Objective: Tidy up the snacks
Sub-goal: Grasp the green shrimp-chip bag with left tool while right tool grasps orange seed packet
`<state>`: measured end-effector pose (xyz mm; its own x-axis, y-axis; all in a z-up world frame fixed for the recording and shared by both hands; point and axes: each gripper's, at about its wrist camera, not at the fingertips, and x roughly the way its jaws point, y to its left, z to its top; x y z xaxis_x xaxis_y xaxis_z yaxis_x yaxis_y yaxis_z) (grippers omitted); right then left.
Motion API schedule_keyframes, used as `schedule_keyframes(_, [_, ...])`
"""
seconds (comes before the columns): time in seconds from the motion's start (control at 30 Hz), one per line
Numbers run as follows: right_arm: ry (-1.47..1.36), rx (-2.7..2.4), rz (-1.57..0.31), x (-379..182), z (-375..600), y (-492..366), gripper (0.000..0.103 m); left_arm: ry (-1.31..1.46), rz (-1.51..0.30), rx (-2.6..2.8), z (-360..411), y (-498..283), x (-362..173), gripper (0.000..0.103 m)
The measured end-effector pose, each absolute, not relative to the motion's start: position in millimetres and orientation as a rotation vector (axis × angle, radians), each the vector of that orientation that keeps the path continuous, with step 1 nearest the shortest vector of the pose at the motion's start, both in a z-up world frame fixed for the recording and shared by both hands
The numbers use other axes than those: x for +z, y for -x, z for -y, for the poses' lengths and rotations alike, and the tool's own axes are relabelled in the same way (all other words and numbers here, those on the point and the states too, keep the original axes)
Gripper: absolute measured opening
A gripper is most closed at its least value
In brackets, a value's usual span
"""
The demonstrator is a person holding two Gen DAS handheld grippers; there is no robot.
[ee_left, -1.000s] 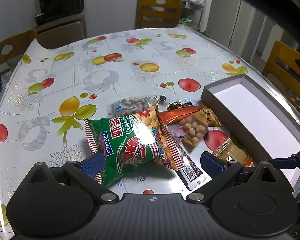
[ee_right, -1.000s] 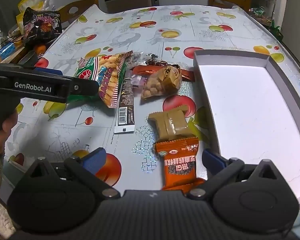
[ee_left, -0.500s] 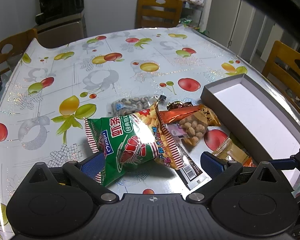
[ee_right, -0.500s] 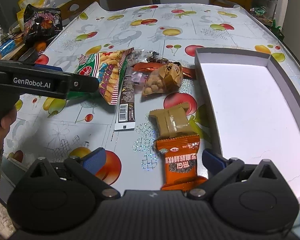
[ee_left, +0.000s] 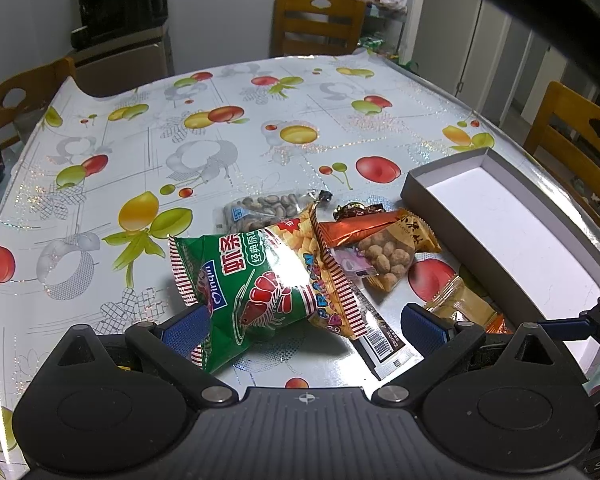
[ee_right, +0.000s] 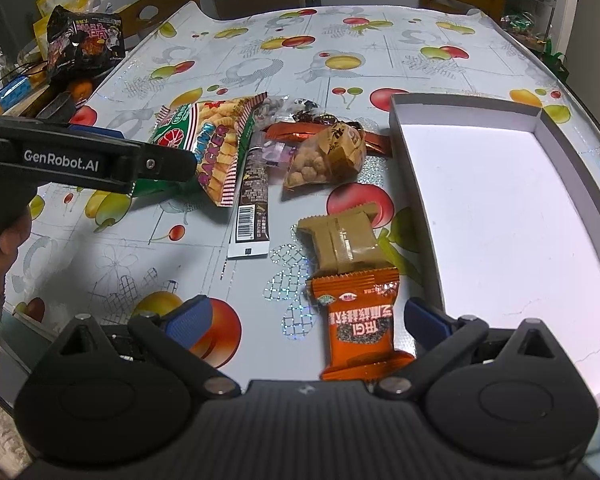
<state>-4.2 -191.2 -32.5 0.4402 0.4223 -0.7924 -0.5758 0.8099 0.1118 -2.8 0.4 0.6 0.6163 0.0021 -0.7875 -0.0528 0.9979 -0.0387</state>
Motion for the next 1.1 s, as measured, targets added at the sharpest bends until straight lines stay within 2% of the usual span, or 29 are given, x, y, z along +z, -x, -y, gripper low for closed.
schedule_keyframes(0.93, [0.273,0.627,-0.830,-45.7,194.6,8.2,0.102,0.031,-0.856,0.086,-34.6,-2.4,-13.1,0.103])
schedule_keyframes(1.0, [0.279,0.634,-0.830,-48.5,192.3,8.7,0.098,0.032,-0.850,0.087,-35.4,-4.5,-15.6,0.103])
schedule_keyframes(1.07, [0.303,0.631,-0.838,-53.1,187.7,9.8,0.088,0.029,-0.840,0.085,-35.2,-7.0,-17.3,0.103])
schedule_keyframes(1.1, [0.320,0.628,-0.842,-55.5,185.4,10.3,0.086,0.034,-0.837,0.075,-34.6,-9.1,-18.8,0.103])
